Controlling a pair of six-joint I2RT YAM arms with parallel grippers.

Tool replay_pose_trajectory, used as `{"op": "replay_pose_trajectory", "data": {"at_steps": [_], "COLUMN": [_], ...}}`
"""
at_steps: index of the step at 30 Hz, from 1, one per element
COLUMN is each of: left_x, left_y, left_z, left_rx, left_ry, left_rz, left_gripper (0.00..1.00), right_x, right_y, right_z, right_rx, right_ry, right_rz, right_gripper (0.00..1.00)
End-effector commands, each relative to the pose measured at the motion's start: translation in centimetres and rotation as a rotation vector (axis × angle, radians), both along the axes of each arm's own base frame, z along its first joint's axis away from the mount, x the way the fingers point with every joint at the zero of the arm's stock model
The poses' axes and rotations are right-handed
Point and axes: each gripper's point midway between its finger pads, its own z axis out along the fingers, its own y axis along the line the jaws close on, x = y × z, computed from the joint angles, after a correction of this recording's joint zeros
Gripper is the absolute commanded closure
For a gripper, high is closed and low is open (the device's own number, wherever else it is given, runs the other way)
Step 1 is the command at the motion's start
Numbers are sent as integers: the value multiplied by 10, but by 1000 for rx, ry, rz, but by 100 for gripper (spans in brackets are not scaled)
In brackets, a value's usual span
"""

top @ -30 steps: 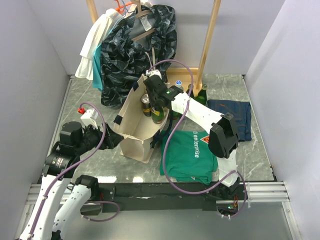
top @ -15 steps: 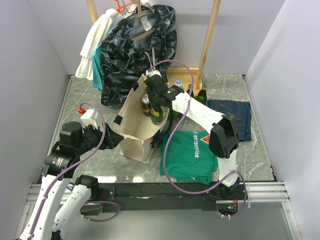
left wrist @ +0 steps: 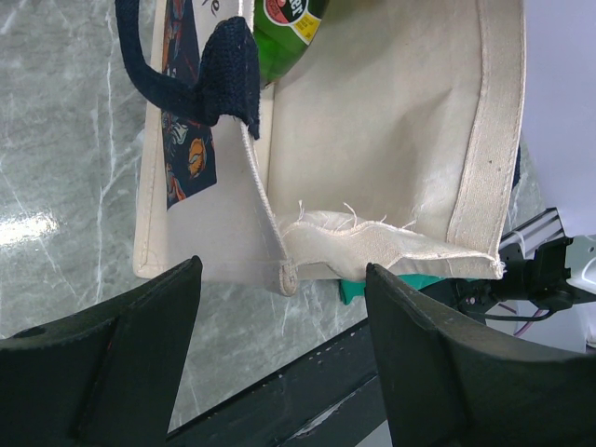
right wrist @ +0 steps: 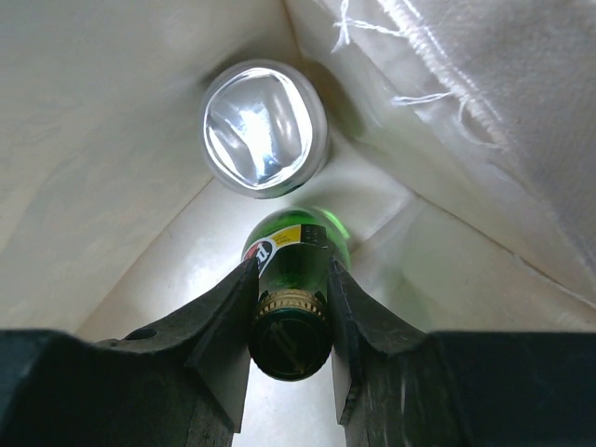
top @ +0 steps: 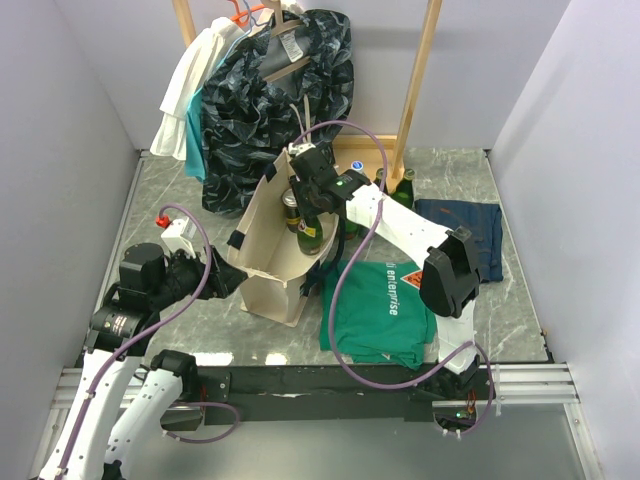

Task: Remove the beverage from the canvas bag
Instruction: Take out the drink from the canvas bag.

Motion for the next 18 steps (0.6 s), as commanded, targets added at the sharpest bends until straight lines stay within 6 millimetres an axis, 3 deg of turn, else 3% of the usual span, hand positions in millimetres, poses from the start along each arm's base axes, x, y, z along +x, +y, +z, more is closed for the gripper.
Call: {"op": "replay_pose_trajectory", "data": {"at_steps": [1,18], "left_x": [2,2], "left_y": [2,2], "left_z": [2,1], "left_rx": [1,4], "left_ry": [-13,-10], "left_rz": [14,16], "left_gripper": [23,23], "right_x": [2,-8], "right_y": [2,12], "right_z": [95,89], "right_rx": [151,155], "right_ry": [-180,-124], "right_rz": [32,100], "right_gripper": [100,100]}}
